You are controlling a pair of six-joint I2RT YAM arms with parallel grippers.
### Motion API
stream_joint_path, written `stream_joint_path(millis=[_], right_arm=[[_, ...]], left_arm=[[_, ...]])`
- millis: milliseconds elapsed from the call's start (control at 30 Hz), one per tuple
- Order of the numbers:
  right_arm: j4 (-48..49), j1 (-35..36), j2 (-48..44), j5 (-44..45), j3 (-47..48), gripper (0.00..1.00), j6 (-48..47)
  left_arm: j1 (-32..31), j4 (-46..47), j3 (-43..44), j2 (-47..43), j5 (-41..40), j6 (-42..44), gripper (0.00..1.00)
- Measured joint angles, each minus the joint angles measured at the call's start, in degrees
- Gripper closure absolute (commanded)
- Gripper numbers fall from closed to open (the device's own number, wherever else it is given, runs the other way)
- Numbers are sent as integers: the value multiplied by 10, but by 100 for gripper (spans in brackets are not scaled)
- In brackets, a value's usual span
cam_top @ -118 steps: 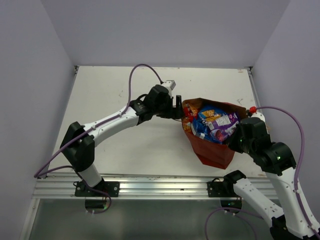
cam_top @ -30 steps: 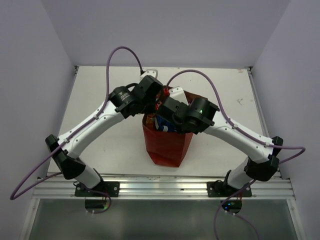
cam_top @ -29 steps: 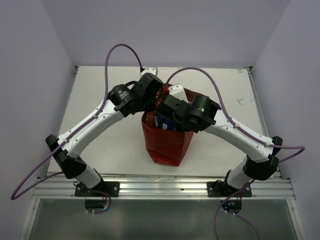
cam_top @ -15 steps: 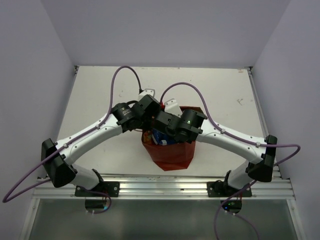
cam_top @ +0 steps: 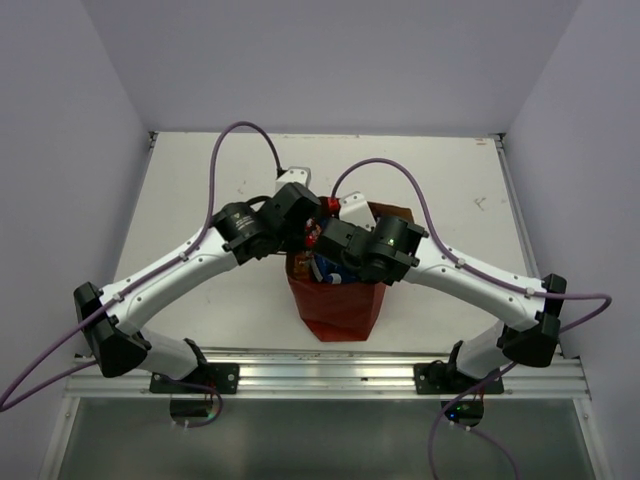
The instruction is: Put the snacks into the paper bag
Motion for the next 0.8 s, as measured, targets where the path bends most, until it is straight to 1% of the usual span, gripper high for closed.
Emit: stream_joint_path(millis=[67,100,200,267,333,367,433,533,567,700,800], right_arm=[[5,0,-1,-1,-2,78,4],[10,0,-2,-1,-3,65,6],[21,0,-7,3,-3,58,9],[31,0,-13,4,-3,56,10],[37,0,-21,5,-3,52,12],[39,0,-24,6,-3,51,13],[38,0,-30,8,-2,51,16],[32,0,-32,16,7,51,19],[31,0,-32,19,12,51,21],[26,0,-37,40,58,47,33],[26,0,-53,67,101,45,43]], left_arm=[[0,-1,0,1,0,0,100],[-1,0,0,1,1,0,100],[-7,7,0,1,0,0,81],[-10,12,0,1,0,-2,77],[-11,12,0,1,-1,-2,61],[-12,12,0,1,-2,-4,57],[-12,11,2,1,-5,-10,58],[-12,9,9,1,-12,-13,53],[-12,6,14,1,-15,-13,44],[-19,6,57,-2,-47,-15,43],[-33,26,87,-24,-85,-5,42]])
